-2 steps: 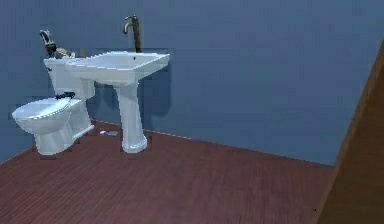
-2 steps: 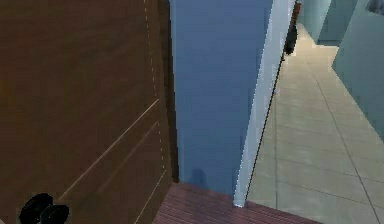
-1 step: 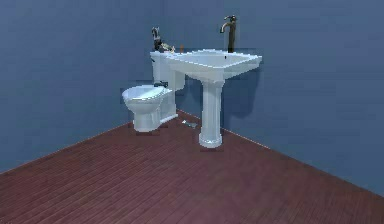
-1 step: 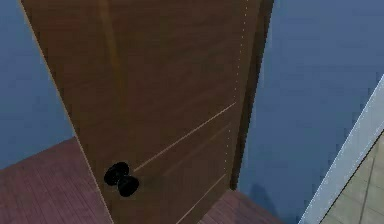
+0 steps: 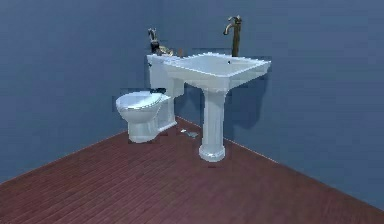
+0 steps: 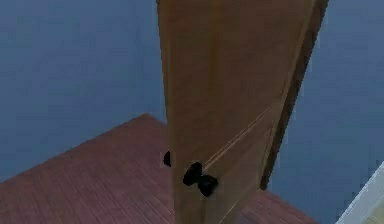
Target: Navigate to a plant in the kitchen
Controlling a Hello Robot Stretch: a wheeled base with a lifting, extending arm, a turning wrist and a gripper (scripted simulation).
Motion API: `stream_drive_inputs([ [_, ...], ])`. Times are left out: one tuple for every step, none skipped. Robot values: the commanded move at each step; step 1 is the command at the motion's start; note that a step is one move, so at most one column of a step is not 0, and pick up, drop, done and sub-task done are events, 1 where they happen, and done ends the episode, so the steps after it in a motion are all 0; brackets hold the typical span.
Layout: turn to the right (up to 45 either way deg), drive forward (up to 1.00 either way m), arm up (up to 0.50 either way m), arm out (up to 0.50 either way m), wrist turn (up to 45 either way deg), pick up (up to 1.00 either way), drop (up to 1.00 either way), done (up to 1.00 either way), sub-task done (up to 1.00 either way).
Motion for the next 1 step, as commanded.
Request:
stream_drive_inputs([
  [-45.0, 0.0, 0.0, 0.0, 0.0, 0.0, 0.0, 0.0, 0.0],
])
